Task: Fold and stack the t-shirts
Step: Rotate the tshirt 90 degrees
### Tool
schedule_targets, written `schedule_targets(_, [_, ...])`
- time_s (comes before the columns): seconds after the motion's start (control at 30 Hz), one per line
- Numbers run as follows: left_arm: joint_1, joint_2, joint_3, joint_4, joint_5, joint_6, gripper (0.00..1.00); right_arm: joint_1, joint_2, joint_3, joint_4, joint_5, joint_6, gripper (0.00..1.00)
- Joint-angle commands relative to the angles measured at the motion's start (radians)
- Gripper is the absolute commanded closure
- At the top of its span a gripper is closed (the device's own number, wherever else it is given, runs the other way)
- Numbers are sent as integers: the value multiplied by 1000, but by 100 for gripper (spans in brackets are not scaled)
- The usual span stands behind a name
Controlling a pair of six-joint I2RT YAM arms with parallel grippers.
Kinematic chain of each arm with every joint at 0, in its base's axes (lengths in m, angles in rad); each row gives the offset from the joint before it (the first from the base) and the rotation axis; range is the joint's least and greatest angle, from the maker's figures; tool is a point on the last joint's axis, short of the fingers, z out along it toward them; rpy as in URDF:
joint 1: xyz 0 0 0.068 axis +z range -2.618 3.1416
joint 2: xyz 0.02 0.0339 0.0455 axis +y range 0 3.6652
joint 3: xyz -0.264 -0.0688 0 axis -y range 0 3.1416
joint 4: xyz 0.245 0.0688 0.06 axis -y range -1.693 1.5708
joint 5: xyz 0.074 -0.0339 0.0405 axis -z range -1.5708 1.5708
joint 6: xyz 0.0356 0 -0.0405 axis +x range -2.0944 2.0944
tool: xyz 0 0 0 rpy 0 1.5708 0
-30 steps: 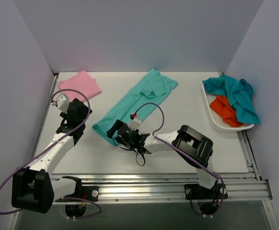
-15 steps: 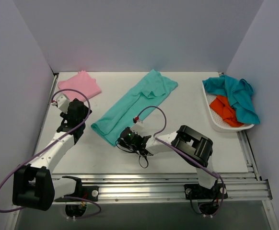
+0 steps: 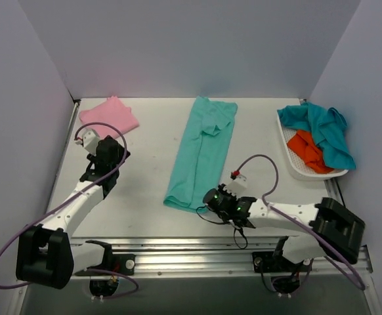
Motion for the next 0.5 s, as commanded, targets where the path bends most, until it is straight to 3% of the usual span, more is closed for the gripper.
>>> schedule_targets(0.0, [-42,-32,15,28,39,-3,33,3,-232,-60,-336,170,113,100])
schedule_targets(0.13, [-131,-10,52,-11,38,1,33,-2,-428,-112,-495,237,173,100])
schedule_targets(0.3, [-303,36,115,-92,42,10,32,-48,-498,-157,-448,235,121,98])
schedule_targets(0.37, [-341,43,129,-135,41,4,32,-65,-458,-159,-388,201,79,80])
schedule_targets(0.4, [-370,42,136,-162,52,1,32,-66,-441,-157,-370,175,41,49])
schedule_targets(0.47, [-391,30,135,-183,73,-5,32,-63,-392,-140,-364,165,27,16])
